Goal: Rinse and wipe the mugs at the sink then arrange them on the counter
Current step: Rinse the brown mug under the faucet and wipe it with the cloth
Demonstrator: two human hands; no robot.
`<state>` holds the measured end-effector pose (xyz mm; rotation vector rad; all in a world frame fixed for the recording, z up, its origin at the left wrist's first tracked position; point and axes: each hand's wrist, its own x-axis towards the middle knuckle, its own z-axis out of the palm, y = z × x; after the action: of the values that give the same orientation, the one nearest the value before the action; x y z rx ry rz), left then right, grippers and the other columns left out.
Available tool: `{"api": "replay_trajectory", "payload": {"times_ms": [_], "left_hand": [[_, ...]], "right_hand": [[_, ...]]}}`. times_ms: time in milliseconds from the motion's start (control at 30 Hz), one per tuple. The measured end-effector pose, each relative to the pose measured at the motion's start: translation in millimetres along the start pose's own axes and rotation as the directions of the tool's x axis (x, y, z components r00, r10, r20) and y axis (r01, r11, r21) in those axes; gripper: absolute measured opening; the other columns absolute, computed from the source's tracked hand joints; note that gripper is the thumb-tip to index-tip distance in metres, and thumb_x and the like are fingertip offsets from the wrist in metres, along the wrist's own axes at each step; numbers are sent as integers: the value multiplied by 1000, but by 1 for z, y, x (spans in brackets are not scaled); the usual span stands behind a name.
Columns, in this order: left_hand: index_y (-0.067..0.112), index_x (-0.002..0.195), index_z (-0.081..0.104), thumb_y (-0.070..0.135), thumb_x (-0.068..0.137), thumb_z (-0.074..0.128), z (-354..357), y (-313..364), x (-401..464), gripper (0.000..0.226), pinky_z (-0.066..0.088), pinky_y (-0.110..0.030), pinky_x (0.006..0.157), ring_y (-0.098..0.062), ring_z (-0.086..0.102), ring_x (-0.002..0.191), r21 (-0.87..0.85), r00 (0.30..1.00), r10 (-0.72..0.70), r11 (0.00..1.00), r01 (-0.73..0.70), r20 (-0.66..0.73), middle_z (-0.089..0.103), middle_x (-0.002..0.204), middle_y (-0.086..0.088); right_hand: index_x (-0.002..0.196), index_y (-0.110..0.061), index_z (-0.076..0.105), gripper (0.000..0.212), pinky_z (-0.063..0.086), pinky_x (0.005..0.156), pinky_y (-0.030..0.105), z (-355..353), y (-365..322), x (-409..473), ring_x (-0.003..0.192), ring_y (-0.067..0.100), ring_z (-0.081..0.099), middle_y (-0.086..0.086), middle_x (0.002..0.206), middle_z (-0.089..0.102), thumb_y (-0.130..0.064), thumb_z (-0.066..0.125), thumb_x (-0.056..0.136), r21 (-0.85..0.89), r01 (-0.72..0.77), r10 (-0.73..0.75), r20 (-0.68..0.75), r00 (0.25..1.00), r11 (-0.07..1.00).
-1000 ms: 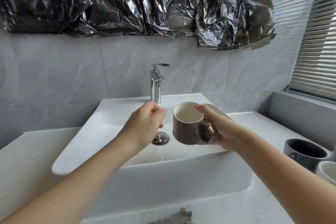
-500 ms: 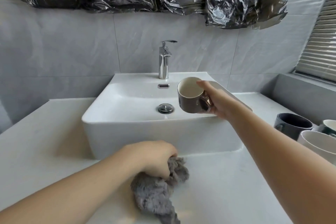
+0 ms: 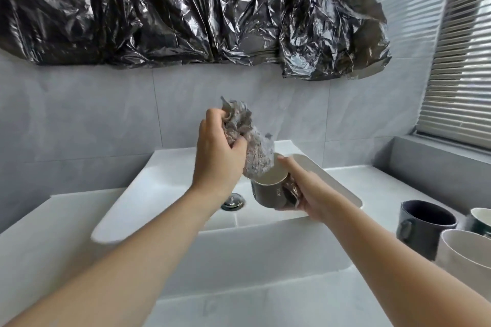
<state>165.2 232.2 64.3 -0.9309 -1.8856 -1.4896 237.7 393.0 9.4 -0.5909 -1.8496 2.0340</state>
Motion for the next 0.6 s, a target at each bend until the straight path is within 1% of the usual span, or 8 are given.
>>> {"api": "replay_trajectory", "payload": {"times_ms": [100, 167, 233, 267, 333, 433, 500, 600], "left_hand": [[22, 95, 48, 19, 84, 67, 24, -17, -14, 22, 48, -36, 69, -23, 58, 82, -29, 939, -40, 998, 53, 343, 61, 92, -4], [19, 93, 54, 30, 82, 64, 25, -24, -10, 19, 48, -39, 70, -22, 56, 76, -120, 847, -108, 973, 198, 520, 62, 85, -6], [12, 105, 59, 32, 76, 56, 26, -29, 1, 35, 46, -34, 77, -16, 58, 83, -263, 785, -185, 876, 404, 591, 65, 92, -7], [9, 109, 60, 31, 73, 54, 29, -33, 9, 43, 45, -31, 82, -13, 59, 90, -290, 775, -219, 839, 460, 593, 65, 102, -8], [16, 107, 63, 35, 69, 53, 38, -43, 26, 43, 47, -31, 91, -11, 56, 105, -190, 781, -288, 870, 456, 554, 52, 119, -5], [26, 101, 57, 25, 82, 60, 53, -60, 50, 20, 50, -35, 72, -18, 58, 85, -98, 752, -278, 906, 412, 597, 55, 100, 3], [28, 95, 57, 17, 81, 64, 65, -76, 64, 19, 54, -42, 68, -24, 61, 77, -116, 844, -189, 952, 283, 502, 63, 84, 2], [31, 87, 54, 20, 72, 67, 76, -93, 69, 23, 56, -51, 72, -29, 64, 76, -145, 943, -102, 977, 154, 318, 65, 75, 5]], "right_hand": [[113, -10, 72, 50, 63, 73, 44, -5, 0, 4, 93, 26, 75, 16, 110, 75, -53, 66, 87, -9, 0, -1, -22, 1000, 1000], [113, -11, 72, 50, 63, 71, 42, -10, -1, 11, 91, 25, 76, 12, 105, 77, -52, 65, 86, -19, 23, -24, -34, 999, 1000], [115, -13, 71, 46, 63, 72, 42, -12, -3, 23, 94, 25, 75, 11, 106, 77, -50, 62, 88, -31, 50, -51, -34, 998, 998], [115, -14, 71, 44, 63, 72, 43, -11, -6, 29, 95, 26, 75, 10, 106, 77, -48, 61, 90, -37, 63, -64, -37, 997, 997], [112, -14, 72, 42, 63, 76, 46, -8, -14, 46, 93, 27, 75, 10, 102, 78, -47, 61, 90, -38, 84, -87, -68, 994, 996], [99, -11, 73, 39, 63, 75, 44, 0, -26, 71, 83, 26, 76, 8, 89, 79, -47, 63, 88, -79, 122, -133, -144, 981, 989], [94, -12, 72, 39, 63, 75, 44, 5, -27, 89, 79, 25, 76, 8, 86, 78, -48, 63, 87, -126, 139, -160, -170, 972, 982], [103, -14, 68, 41, 63, 73, 46, 13, -22, 110, 89, 30, 75, 14, 104, 76, -51, 61, 87, -84, 146, -158, -160, 974, 986]]}}
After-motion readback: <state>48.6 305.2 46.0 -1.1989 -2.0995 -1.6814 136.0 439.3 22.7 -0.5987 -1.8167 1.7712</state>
